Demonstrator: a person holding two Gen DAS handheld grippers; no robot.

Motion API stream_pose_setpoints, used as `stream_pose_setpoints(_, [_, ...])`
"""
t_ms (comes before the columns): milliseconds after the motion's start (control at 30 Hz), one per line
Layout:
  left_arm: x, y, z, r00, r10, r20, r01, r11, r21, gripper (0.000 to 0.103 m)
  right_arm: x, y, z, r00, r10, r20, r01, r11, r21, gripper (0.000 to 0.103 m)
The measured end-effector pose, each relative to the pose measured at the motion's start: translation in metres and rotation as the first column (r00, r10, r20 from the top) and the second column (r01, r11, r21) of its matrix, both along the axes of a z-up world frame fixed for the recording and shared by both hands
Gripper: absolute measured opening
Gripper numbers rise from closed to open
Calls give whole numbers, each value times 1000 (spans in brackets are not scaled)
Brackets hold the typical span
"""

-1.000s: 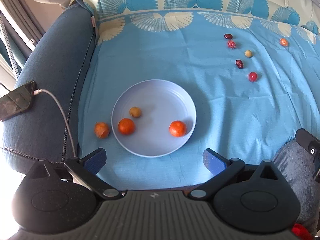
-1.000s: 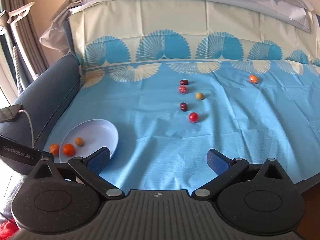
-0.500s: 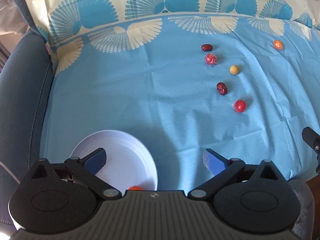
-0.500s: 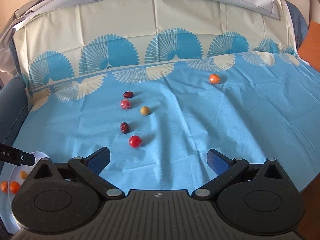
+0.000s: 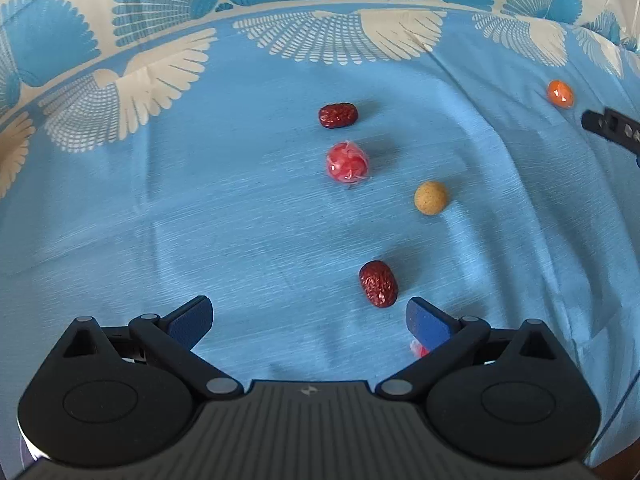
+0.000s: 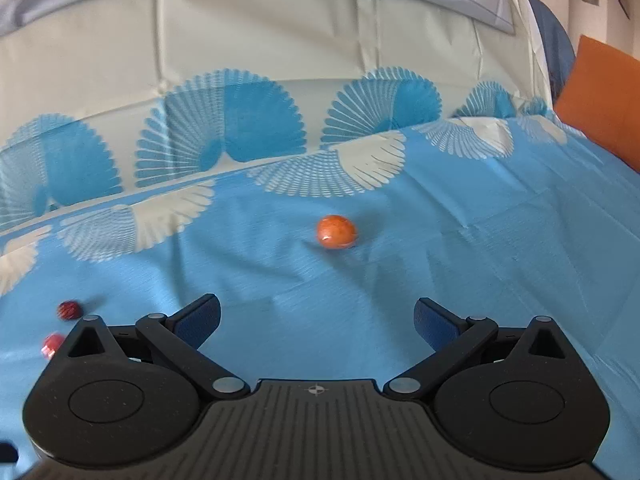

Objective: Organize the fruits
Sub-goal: 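Move both open tools toward the remaining dates and tomatoes, then grasp a red date with the left tool while the right tool grasps the netted orange fruit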

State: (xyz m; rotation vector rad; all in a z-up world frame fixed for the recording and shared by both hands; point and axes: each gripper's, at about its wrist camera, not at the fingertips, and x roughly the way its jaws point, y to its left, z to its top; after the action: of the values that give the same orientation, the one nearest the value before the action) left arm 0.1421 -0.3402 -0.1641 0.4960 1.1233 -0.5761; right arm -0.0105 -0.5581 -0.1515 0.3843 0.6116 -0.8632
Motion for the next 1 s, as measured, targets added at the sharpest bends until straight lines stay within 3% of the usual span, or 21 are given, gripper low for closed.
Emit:
stream_pose_setpoints(167, [8,-17,-28,999,-11,-35,13,999,36,103,43,-62,-32,998,-54,-22,54,999,3,102])
stream_pose_setpoints(333, [8,-22,-43,999,-9,-46,12,998,60,103,63,-93,-59,994,-89,-59,93,992,81,102])
stream_pose_setpoints(467, [7,-21,-41,999,-8,-45,10,998,61,101,68,-89,-64,996,-52,-75,52,999,-6,101])
stream_pose_setpoints(500, [5,-20,-38,998,-15,-65,17,999,34,85,67,-87,-63,998,-40,-57,39,999,-12,93])
stream_pose_setpoints(533, [3,-17,-32,996,-21,-92,21,1000,-2,58,65,-83,-60,999,-31,-43,30,999,-25,70])
stream_pose_setpoints(567, [0,-17,-27,996,-30,-82,29,1000,-8,40,65,-79,-57,999,-14,-49,12,999,-35,41])
stream_pose_setpoints(600, [-3,-18,-23,996,-50,-70,50,999,-2,19,65,-76,-53,998,-11,-66,8,999,-44,42])
stream_pose_setpoints(767, [-9,-3,-7,999,-40,-24,39,998,-55,18,55,-56,-33,998,9,-57,-15,995,-100,42])
stream_pose_setpoints(1000, [-38,36,58,992,-47,121,67,984,-166,18,8,11,28,990,134,53,-124,980,-155,42])
